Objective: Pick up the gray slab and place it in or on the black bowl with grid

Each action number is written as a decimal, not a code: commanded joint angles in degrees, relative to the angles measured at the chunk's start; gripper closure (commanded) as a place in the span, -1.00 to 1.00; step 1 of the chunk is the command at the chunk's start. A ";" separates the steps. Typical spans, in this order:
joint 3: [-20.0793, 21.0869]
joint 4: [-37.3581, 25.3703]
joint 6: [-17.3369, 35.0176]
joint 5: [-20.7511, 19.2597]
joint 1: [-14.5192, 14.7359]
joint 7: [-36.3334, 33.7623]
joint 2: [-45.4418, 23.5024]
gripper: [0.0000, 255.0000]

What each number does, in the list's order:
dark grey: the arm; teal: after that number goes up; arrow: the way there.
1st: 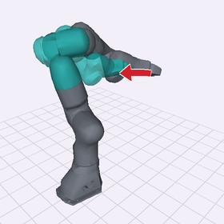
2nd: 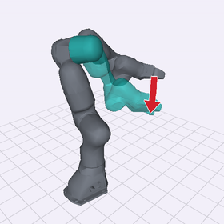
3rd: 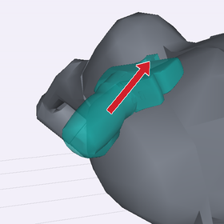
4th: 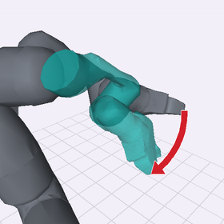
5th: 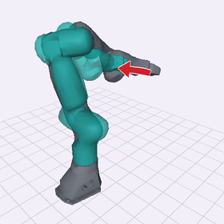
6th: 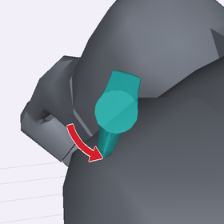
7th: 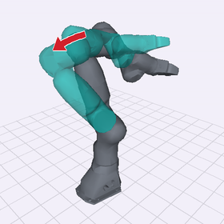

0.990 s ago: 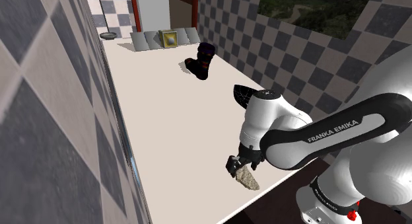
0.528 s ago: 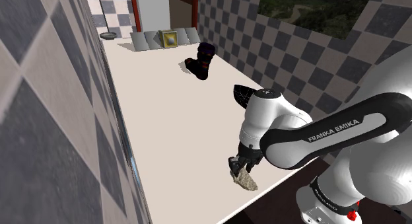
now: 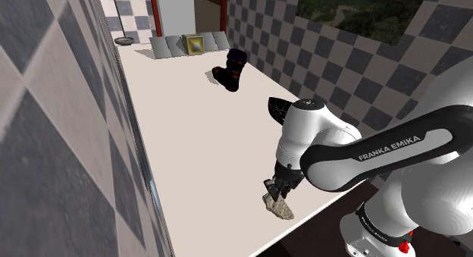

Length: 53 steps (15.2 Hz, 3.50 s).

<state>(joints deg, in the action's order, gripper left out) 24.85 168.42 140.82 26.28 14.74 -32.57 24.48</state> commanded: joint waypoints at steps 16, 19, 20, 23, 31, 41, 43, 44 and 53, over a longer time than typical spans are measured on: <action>16.07 -0.37 7.14 -9.18 -3.60 -17.14 -3.46 -1.00; 16.05 -0.36 7.14 -9.18 -3.58 -17.15 -3.46 -1.00; 16.05 -0.36 7.14 -9.19 -3.58 -17.15 -3.47 -1.00; 16.05 -0.36 7.14 -9.19 -3.58 -17.15 -3.47 -1.00; 16.05 -0.35 7.12 -9.17 -3.55 -17.16 -3.44 1.00; 12.45 -1.69 -2.01 -7.35 -0.56 -14.92 4.46 1.00; 11.56 -2.22 -4.48 -7.27 -0.04 -14.53 6.43 1.00; 11.13 -2.51 -5.70 -7.27 0.18 -14.36 7.37 1.00; 7.67 -5.80 -15.89 -8.17 1.23 -13.32 14.35 1.00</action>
<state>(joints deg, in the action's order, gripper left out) 33.02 162.90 126.23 18.22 15.81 -46.09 37.85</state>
